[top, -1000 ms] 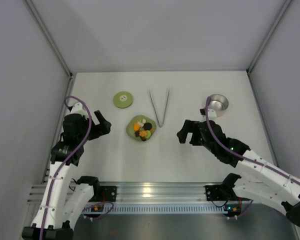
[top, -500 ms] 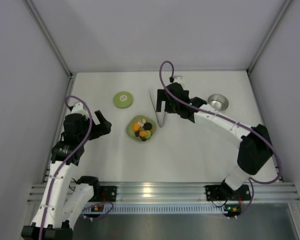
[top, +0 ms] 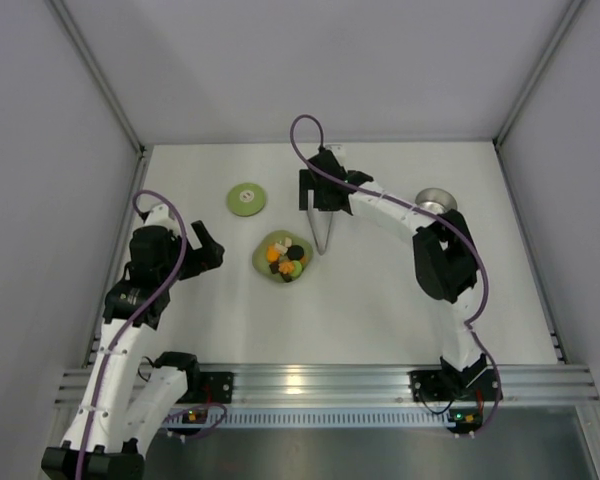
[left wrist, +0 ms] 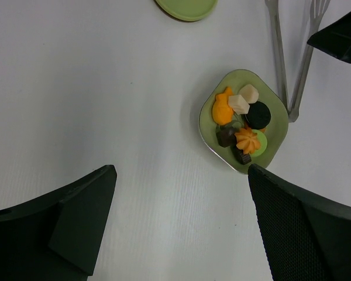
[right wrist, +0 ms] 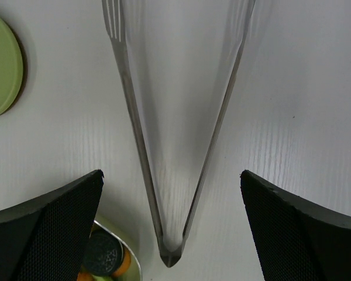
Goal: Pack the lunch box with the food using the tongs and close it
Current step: Pick up the clamp at the center of the board.
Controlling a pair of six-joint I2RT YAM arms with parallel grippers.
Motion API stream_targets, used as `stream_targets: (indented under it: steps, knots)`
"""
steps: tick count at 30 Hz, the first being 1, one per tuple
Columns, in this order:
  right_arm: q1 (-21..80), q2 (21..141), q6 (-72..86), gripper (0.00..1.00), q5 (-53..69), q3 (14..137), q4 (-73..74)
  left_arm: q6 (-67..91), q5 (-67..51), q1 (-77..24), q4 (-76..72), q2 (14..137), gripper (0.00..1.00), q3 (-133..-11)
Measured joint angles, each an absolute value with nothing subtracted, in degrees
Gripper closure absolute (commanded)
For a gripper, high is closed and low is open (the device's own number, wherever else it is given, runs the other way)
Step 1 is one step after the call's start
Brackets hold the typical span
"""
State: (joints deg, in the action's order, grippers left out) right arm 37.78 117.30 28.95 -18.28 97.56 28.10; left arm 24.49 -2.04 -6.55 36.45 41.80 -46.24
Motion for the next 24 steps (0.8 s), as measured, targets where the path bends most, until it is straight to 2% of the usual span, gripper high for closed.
stream_targets:
  steps: [6,24]
  knots:
    - [36.45,122.58,27.83,0.00,-17.41,101.80,29.98,24.49,-1.87,-7.01,36.45,42.26,0.01,-46.24]
    - [36.36,127.57,26.94,0.01,-15.88,102.19,31.42,24.49,-1.63,-7.31,36.45,42.28,0.01,-46.24]
